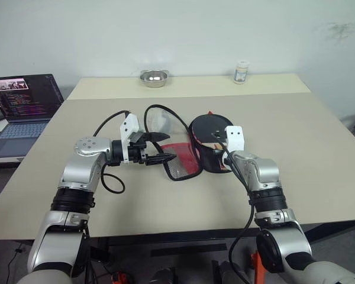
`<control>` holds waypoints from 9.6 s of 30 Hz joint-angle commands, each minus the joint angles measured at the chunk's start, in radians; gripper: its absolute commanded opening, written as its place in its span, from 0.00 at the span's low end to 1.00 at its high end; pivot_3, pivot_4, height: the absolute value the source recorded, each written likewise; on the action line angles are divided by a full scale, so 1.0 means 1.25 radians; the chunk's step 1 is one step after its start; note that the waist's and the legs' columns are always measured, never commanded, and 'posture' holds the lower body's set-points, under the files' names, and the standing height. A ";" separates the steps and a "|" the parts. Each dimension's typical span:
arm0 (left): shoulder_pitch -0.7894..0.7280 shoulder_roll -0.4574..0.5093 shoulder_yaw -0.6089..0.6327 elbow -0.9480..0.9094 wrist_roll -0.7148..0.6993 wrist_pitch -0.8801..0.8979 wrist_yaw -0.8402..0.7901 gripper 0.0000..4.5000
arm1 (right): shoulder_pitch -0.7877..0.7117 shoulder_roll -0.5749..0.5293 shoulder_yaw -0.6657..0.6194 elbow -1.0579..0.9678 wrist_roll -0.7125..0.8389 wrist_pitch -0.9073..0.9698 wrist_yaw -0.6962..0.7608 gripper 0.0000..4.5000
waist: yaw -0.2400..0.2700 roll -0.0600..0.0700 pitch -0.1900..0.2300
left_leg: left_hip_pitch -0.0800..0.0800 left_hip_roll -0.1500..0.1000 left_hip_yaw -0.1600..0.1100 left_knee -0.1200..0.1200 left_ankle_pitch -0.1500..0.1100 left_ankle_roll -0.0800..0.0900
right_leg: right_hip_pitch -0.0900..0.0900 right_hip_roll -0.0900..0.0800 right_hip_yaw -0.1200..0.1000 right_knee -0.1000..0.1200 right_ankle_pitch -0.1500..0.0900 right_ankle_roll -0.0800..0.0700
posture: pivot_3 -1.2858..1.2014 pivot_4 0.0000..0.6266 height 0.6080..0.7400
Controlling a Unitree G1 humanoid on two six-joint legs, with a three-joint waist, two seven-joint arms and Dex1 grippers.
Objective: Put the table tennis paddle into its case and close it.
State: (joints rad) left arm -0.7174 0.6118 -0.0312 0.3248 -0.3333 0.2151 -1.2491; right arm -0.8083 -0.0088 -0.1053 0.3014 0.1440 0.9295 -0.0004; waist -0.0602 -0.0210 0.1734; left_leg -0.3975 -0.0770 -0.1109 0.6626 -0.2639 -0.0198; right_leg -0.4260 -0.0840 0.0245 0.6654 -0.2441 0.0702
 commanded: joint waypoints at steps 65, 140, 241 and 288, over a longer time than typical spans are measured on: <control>-0.318 -0.236 0.034 0.439 0.119 -0.204 0.064 0.00 | 0.130 -0.630 0.017 -0.394 0.266 0.053 0.443 1.00 | 0.014 -0.006 0.004 | 0.001 0.000 0.001 0.002 -0.003 0.005 | 0.003 -0.002 -0.003 -0.001 0.001 0.001 | 0.52 0.24 1.00; 0.124 0.145 0.039 -0.220 -0.038 0.142 -0.118 0.00 | 0.138 -0.177 0.185 -0.303 0.147 0.258 0.519 0.01 | -0.014 -0.004 0.001 | 0.001 0.001 0.000 0.000 -0.002 0.002 | 0.000 -0.001 -0.004 -0.001 0.002 -0.001 | 0.52 0.24 1.00; -0.326 -0.104 -0.036 0.742 0.319 -0.272 0.219 0.47 | 0.177 -0.198 0.348 -0.252 0.011 -0.178 0.433 1.00 | 0.020 -0.005 0.001 | 0.001 0.000 -0.001 0.001 -0.001 0.000 | 0.002 -0.001 -0.007 -0.001 0.002 -0.001 | 0.52 0.24 1.00; -0.603 -0.489 -0.438 0.849 0.872 -0.488 0.929 0.06 | 0.281 -0.251 0.506 -0.288 -0.056 -0.020 0.563 1.00 | 0.025 -0.009 -0.002 | 0.014 0.000 -0.001 0.000 -0.002 0.003 | 0.016 -0.002 -0.008 -0.004 0.001 0.004 | 0.52 0.24 1.00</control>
State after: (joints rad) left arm -1.4195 0.0192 -0.6162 1.4253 0.7893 -0.3667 -0.0965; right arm -0.5269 -0.3216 0.4399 -0.1262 0.0636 0.8153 0.6747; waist -0.0295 -0.0318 0.1705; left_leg -0.3806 -0.0777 -0.1123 0.6625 -0.2670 -0.0155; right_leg -0.4065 -0.0860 0.0150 0.6599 -0.2426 0.0754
